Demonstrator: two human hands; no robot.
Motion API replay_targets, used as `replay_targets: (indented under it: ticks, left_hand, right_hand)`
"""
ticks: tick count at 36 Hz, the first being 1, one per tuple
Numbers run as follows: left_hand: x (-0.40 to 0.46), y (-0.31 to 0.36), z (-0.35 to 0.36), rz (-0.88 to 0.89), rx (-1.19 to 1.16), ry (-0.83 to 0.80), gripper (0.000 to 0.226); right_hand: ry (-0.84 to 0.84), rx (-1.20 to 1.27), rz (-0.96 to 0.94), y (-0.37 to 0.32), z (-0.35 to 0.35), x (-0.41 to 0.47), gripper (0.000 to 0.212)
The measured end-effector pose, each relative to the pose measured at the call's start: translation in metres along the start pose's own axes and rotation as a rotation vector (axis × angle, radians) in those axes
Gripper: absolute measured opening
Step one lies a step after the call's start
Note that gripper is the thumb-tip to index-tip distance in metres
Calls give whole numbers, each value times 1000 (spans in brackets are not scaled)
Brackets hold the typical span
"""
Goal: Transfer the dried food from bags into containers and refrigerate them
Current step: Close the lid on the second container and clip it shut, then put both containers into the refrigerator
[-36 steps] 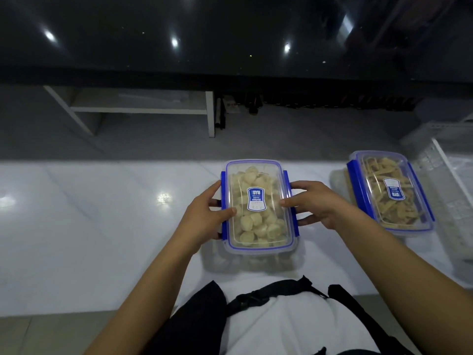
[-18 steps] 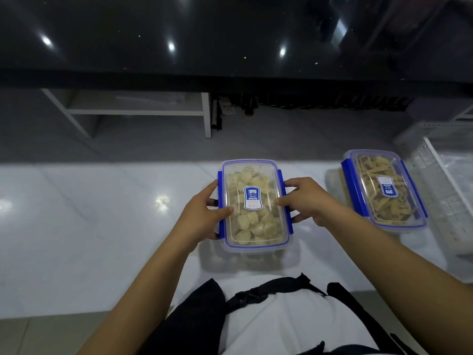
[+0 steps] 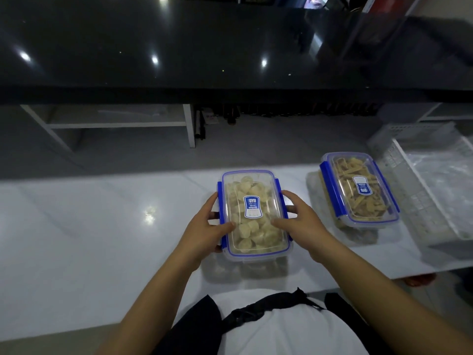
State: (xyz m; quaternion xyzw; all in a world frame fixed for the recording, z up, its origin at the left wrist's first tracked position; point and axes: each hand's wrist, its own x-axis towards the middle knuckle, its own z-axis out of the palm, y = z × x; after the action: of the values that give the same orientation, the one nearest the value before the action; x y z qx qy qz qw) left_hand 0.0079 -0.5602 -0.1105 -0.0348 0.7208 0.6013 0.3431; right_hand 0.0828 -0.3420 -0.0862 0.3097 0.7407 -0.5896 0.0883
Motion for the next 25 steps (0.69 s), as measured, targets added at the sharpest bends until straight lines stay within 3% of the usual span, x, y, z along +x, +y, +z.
replay_targets:
  ticks: [2,5,8,12,18,25]
  left_hand:
    - [-2,-4,5,-30,-22,-9,58]
    - [-6,-14,9,-51,-98,-22,44]
    - [-8,-18,5,-43,-183,-49,41]
    - [-13,-6,-1,-29,-218,-111,48]
    - [-39,30,11,141,-171,-228,69]
    - [-77,60,82,203,-57,-422,58]
  right_hand:
    - [4,76,88,3,-6,-1,71]
    - [-30,147,181,6,-13,-3,53]
    - [-45,181,200,2,-15,-6,51]
    - [-41,221,143,-7,-21,-16,55]
    - [-32,441,-15,-4,-61,-63,59]
    - [18,577,-125,33,-135,-132,59]
